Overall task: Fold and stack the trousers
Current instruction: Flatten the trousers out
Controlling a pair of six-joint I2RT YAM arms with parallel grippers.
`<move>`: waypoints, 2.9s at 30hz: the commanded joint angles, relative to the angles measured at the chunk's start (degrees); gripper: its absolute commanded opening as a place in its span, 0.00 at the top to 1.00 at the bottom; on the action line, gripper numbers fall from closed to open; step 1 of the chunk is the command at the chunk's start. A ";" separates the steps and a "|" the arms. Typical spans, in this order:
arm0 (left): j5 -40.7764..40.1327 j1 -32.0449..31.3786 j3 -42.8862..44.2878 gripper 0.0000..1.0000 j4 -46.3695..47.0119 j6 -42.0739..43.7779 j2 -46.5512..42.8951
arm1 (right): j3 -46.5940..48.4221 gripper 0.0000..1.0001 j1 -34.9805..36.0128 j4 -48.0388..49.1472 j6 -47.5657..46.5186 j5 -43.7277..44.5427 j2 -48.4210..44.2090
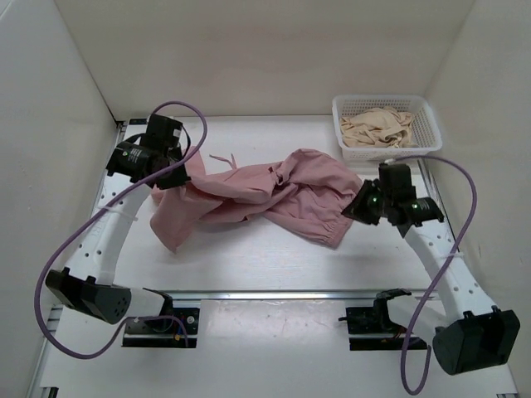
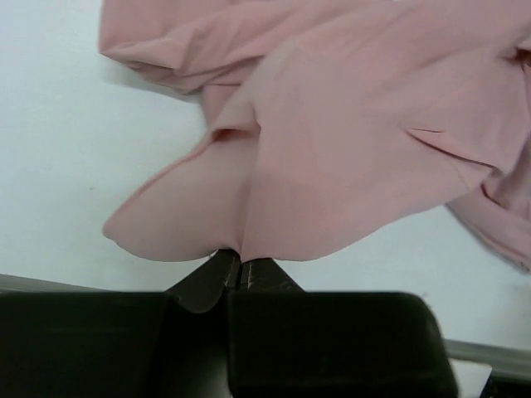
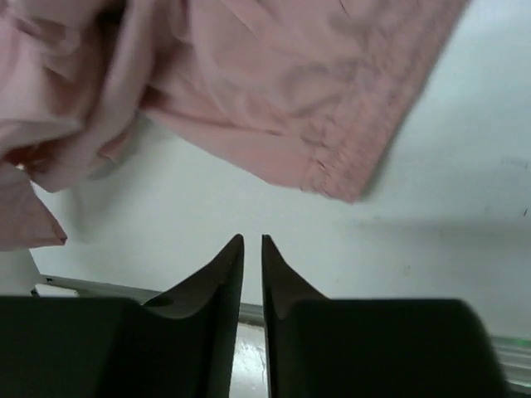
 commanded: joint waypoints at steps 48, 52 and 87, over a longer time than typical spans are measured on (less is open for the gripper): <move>10.39 29.06 34.89 0.90 1.29 1.01 9.01 | 53.81 1.00 -12.53 3.06 11.33 -0.84 36.32; 12.07 34.07 35.37 0.90 3.05 1.02 5.86 | 46.59 1.00 -13.06 1.38 9.30 1.61 25.91; 24.79 43.83 -38.81 0.00 15.35 -6.89 -11.65 | -23.06 0.00 -14.54 3.57 7.55 -7.34 -8.15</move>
